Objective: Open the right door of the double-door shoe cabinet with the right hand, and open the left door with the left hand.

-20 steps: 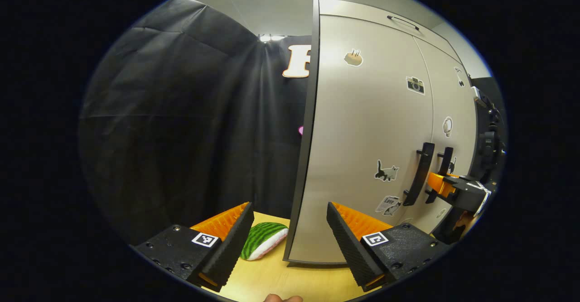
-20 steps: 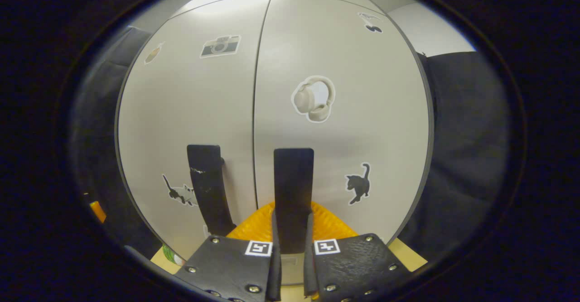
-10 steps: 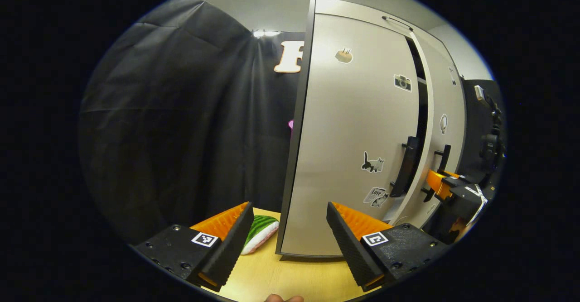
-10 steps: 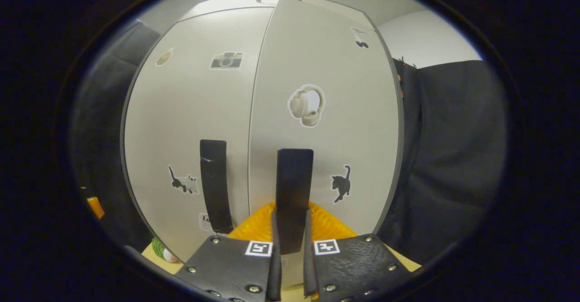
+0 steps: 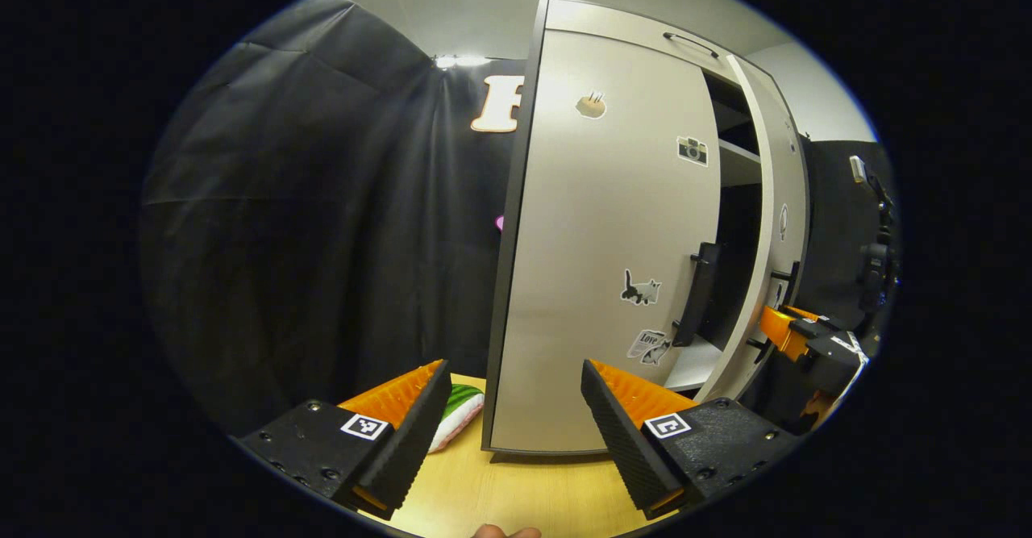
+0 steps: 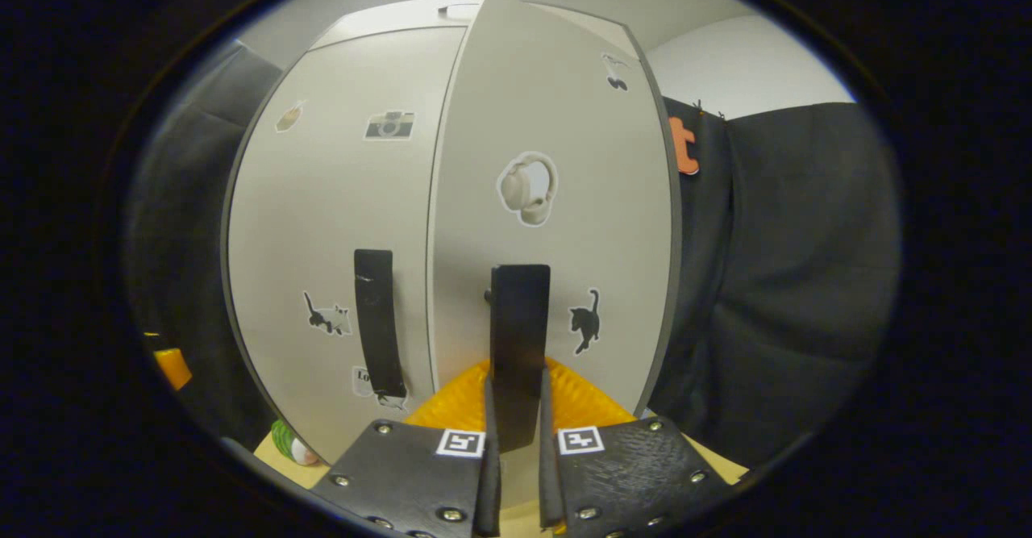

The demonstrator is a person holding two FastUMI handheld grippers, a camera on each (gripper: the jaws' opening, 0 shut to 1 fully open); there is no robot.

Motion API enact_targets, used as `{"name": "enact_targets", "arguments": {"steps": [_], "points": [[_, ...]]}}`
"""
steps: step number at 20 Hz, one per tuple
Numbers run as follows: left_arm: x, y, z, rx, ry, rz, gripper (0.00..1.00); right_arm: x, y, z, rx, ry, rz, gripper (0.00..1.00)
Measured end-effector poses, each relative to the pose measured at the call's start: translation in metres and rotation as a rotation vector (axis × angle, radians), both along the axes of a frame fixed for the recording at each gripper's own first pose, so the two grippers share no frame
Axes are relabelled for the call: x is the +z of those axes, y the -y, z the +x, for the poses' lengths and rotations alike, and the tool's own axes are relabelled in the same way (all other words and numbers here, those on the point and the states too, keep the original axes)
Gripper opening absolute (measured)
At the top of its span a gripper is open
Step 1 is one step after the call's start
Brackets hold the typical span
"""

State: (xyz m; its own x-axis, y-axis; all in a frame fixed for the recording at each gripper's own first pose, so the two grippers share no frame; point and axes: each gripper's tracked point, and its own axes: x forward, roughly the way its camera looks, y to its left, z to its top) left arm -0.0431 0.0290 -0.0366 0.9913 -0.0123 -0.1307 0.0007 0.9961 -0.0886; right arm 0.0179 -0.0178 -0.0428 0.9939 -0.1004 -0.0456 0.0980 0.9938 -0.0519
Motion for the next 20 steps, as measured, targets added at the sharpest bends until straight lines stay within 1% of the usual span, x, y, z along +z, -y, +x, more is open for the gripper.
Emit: {"name": "enact_targets", "arguments": {"steps": [4, 9, 20], "points": [[-0.001, 0.015, 0.002, -0.045, -0.004, -0.009, 1.0, 0.001, 0.01, -0.013, -0.018, 0.005, -0.022, 0.19], [-0.003, 0.033, 0.001, -0.1, -0.012, -0.01, 0.99, 0.001, 0.025, -0.029, -0.037, 0.01, 0.0, 0.18], [-0.005, 0.042, -0.005, -0.126, -0.019, -0.003, 1.0, 0.001, 0.06, -0.055, -0.095, 0.023, 0.027, 0.18]]}}
